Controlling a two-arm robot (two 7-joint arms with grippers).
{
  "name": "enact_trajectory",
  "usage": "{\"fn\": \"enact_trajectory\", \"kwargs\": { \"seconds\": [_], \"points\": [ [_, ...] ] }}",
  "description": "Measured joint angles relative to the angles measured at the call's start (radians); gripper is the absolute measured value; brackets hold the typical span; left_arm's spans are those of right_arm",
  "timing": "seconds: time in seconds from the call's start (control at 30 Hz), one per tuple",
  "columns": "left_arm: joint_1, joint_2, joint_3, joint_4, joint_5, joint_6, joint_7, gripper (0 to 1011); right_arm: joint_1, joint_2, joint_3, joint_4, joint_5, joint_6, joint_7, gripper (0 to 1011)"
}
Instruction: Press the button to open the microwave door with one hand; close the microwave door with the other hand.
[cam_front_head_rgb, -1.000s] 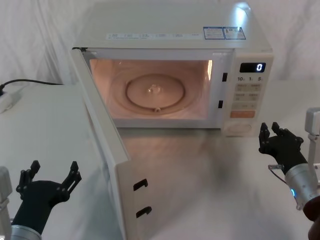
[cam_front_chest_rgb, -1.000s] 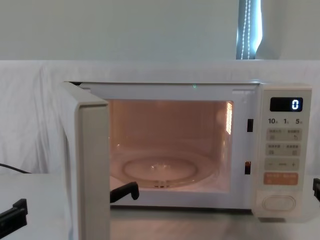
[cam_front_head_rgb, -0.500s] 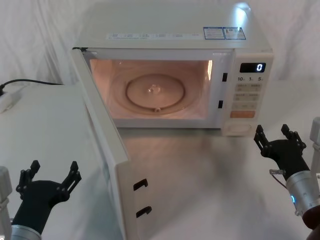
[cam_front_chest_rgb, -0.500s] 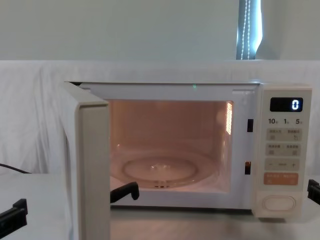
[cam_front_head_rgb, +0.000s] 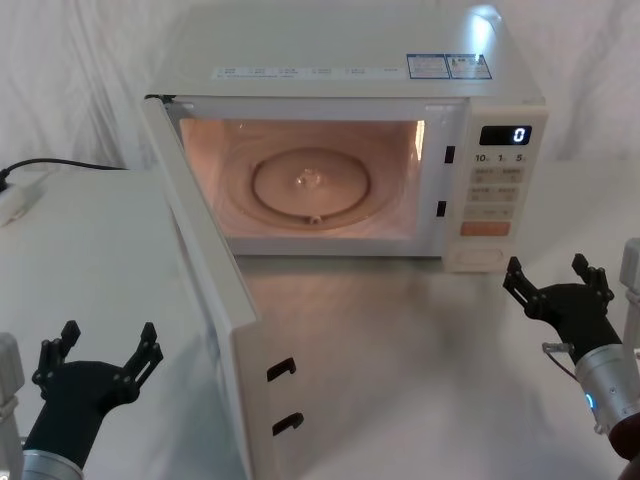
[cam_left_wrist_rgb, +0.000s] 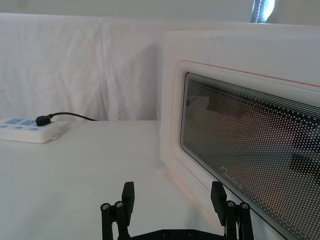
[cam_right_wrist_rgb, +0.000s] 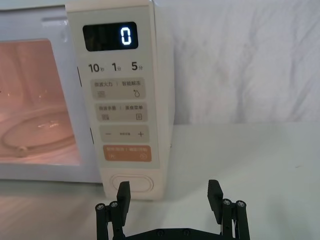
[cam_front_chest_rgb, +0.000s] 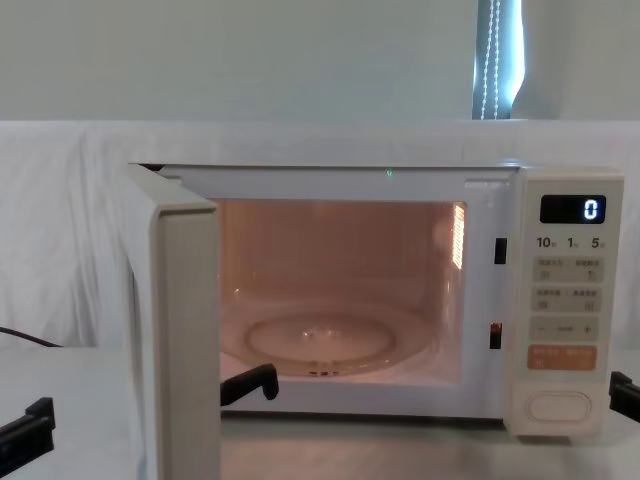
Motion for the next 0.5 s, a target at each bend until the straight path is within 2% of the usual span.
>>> {"fn": "enact_trajectory", "kwargs": {
  "seconds": [0.5],
  "points": [
    [0.000, 0.000, 0.000, 0.000, 0.000, 0.000, 0.000, 1001, 0.014, 0.028, 0.014, 0.036, -0.015, 0.010, 0.002, 1002]
  ]
}}
